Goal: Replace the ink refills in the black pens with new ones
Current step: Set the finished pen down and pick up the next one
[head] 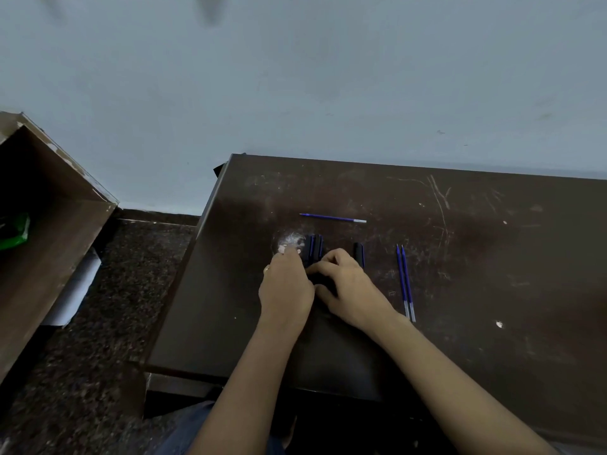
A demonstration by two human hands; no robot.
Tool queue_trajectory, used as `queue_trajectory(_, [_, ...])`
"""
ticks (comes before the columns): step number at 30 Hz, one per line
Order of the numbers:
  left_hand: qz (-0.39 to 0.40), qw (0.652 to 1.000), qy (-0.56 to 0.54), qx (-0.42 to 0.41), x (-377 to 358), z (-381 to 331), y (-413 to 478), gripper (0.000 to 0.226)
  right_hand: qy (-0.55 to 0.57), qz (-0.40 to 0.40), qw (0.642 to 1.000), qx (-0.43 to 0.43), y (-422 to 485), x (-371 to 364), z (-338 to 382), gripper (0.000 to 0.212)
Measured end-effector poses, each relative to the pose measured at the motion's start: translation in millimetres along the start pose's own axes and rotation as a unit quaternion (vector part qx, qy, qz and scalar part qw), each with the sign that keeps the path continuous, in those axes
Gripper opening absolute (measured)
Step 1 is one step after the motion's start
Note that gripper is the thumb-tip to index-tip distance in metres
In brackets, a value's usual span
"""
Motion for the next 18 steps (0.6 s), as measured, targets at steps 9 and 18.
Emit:
queue_trajectory(9, [0.061, 0.998, 0.004, -0.022, -5.7, 1.7, 2.7, 0.042, -0.067, 0.015, 0.997, -0.043, -2.4, 3.7, 1.3, 0.019])
queue_trajectory(18, [0.021, 0.999, -0.025, -0.024, -5.9, 0.2, 4.3, 0.029, -0.105, 0.005, 0.989, -0.108, -3.7, 9.8, 1.6, 0.027])
Point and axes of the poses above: each hand's wrist, its own y-axis towards the middle knuckle, its own x-axis out of the back of the hand, z = x × y, the point moved 4 cm from there along y, towards the middle knuckle, and after that the axes turned 1 degree about z, right-handed, at the moved point
